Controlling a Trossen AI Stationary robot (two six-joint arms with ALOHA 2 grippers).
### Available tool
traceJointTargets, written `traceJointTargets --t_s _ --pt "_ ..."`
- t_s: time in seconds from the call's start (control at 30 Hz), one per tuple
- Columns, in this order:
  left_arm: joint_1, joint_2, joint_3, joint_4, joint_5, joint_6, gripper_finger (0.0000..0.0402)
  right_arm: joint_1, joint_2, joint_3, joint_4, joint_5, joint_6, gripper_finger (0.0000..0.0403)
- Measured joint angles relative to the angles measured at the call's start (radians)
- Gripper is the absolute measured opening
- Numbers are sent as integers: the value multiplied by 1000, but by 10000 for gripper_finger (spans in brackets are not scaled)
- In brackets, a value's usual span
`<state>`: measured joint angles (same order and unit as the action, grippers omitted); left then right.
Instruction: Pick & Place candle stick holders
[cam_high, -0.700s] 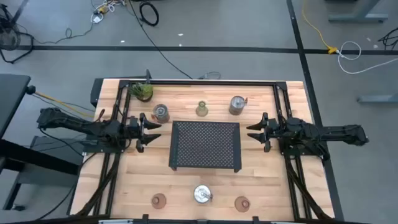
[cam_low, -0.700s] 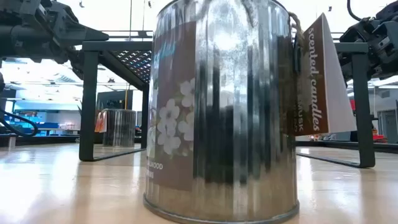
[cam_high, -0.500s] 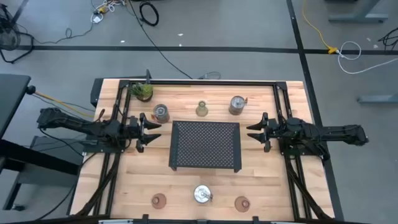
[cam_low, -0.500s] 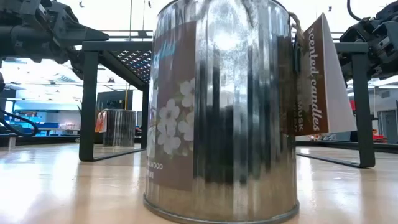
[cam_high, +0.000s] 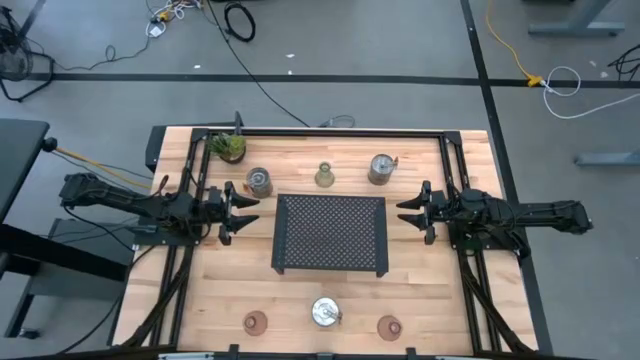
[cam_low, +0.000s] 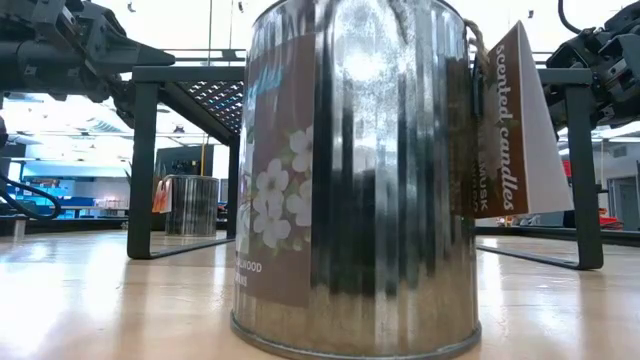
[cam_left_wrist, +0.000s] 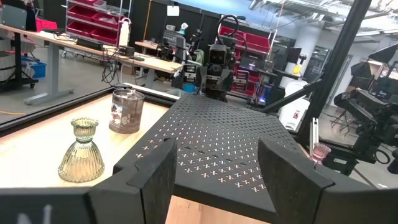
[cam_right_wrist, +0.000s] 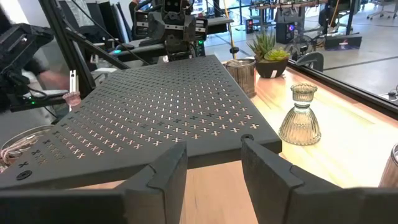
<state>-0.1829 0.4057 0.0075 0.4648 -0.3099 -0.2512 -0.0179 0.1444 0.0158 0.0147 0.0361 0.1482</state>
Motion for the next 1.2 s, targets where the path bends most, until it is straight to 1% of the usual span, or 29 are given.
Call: traceJointTargets --t_s 0.67,0.9,1.0,1.1,1.2 --pt "0 0 0 1 0 0 227 0 0 0 0 0 0 152" --pt "0 0 0 24 -90 0 227 0 0 0 0 0 0 152" --pt "0 0 0 43 -104 0 227 0 0 0 0 0 0 152" --pt "0 0 0 80 -120 -82 227 0 0 0 0 0 0 152" --pt "0 0 0 98 -195 -238 227 0 0 0 0 11 -25 152"
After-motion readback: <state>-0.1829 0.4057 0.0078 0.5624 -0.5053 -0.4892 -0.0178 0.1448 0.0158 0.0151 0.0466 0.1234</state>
